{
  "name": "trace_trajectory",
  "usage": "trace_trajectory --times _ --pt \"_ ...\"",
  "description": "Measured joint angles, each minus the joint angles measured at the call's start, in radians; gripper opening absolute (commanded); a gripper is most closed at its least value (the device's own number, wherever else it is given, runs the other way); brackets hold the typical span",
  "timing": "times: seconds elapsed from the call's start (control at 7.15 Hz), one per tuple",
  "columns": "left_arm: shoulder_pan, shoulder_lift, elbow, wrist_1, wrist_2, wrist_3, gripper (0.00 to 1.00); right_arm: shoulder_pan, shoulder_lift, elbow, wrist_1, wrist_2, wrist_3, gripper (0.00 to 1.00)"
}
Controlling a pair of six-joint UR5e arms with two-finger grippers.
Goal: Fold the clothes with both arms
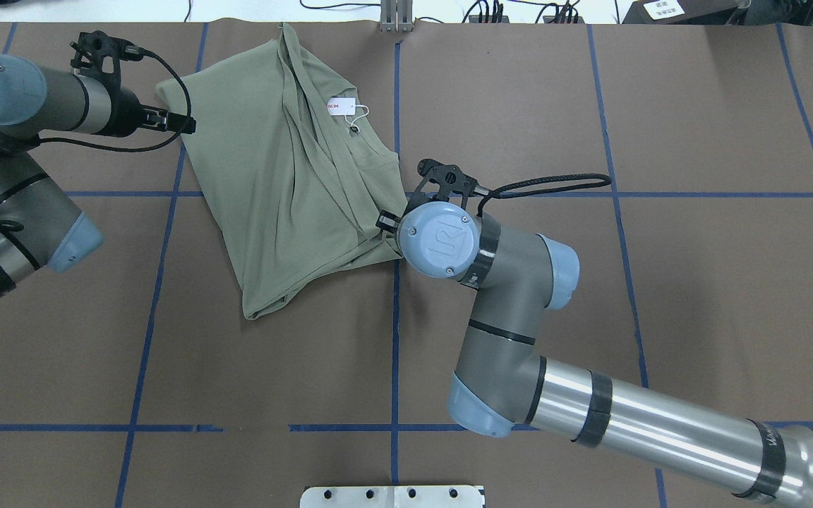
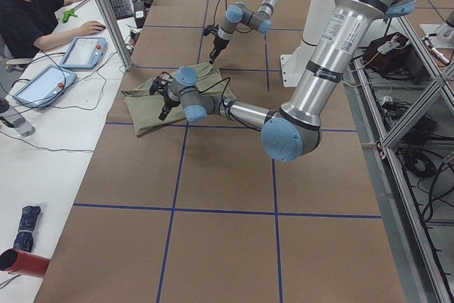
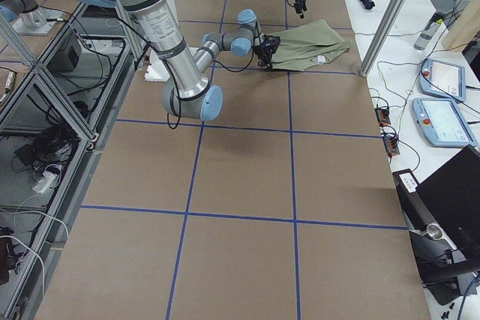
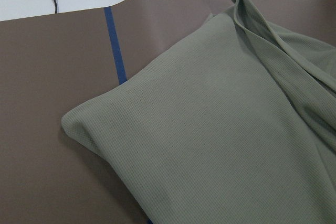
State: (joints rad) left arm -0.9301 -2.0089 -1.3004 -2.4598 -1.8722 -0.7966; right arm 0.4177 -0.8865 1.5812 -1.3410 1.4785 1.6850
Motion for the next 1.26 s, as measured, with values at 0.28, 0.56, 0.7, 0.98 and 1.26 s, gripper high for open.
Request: trace_trajectory --times 0.28,0.56,0.7,0.98,1.26 --pt "0.0 0.003 -0.003 -0.002 -0.001 0.0 1.0 -0.119 -0.115 0.237 -0.142 -0.08 0.046 0.0" --pt "0.0 0.004 -0.006 -0.002 -0.001 0.0 1.0 -0.268 -0.206 0.404 -0.242 -0.188 0.126 0.0" --pt "0.0 0.004 -0.007 -0.002 -0.001 -0.001 1.0 -0.319 -0.228 0.442 -0.267 -0.221 0.156 0.96" --pt "0.0 0.004 -0.008 -0.002 -0.001 -0.001 1.0 -0.361 -0.246 0.459 -0.288 -0.241 0.159 1.0" --pt "0.001 0.004 -0.009 -0.002 -0.001 -0.001 1.0 -0.351 -0.246 0.476 -0.304 -0.227 0.048 1.0"
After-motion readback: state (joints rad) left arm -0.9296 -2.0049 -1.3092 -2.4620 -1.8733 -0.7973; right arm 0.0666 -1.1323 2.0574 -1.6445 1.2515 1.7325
